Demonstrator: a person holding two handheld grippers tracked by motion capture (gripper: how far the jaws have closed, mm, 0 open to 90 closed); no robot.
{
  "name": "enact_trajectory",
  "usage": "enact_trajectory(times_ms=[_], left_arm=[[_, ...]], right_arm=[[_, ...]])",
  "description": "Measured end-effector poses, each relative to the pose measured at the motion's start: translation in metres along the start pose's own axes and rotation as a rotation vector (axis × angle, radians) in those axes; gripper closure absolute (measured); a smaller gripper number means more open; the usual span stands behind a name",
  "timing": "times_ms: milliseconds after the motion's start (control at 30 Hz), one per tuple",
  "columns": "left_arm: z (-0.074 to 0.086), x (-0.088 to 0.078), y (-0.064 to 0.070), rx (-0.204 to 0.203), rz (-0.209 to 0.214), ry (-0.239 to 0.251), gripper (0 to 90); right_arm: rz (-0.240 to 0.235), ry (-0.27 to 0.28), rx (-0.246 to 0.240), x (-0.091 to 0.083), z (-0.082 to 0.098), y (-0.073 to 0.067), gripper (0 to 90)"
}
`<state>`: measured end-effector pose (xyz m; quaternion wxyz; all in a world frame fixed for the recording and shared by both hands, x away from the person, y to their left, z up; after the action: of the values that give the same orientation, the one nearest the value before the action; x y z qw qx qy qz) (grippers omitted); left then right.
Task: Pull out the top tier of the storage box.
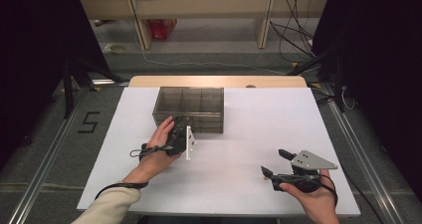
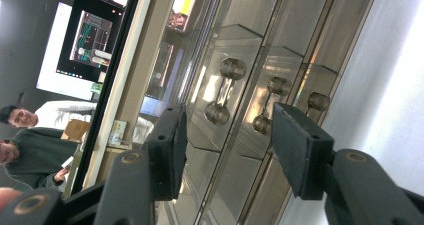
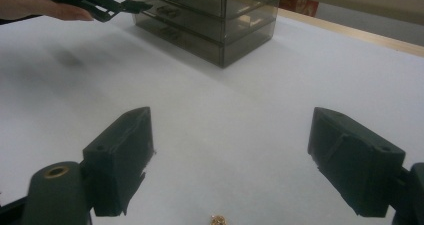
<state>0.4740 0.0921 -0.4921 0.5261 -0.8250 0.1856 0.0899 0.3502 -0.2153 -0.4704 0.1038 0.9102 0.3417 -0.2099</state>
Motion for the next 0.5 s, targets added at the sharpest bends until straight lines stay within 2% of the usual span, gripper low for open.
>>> enact_trajectory(times_ms=[233, 333, 400, 500], left_arm=[[-0.0003, 0.0054, 0.0013, 0.054, -0.039, -0.007, 53.2], [0.0004, 0.0063, 0.0026, 0.075, -0.041, -0.017, 54.1], [0.0006, 0.0066, 0.0025, 0.082, -0.042, -0.021, 54.7], [0.0011, 0.0085, 0.002, 0.062, -0.035, -0.017, 56.7]], right_arm=[[-0.001, 0.006, -0.003, 0.0, -0.0006, 0.0, 19.2], [-0.002, 0.004, -0.003, 0.0001, -0.0004, -0.0002, 19.3], [-0.002, 0.004, -0.002, 0.0001, -0.0003, -0.0002, 19.4], [-0.002, 0.004, -0.002, 0.0001, -0.0002, -0.0002, 19.4]])
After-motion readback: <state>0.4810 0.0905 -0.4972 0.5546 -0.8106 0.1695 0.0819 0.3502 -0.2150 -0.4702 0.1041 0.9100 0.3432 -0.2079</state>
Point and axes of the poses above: each handheld gripper's, and its own axes: x roughly forward along the jaws, z roughly out of its underside, y roughly to its right, the point moved 7 cm from there along x, roughly forward along the jaws, and after that the axes turned 3 degrees about -x, right-handed, at the moved point
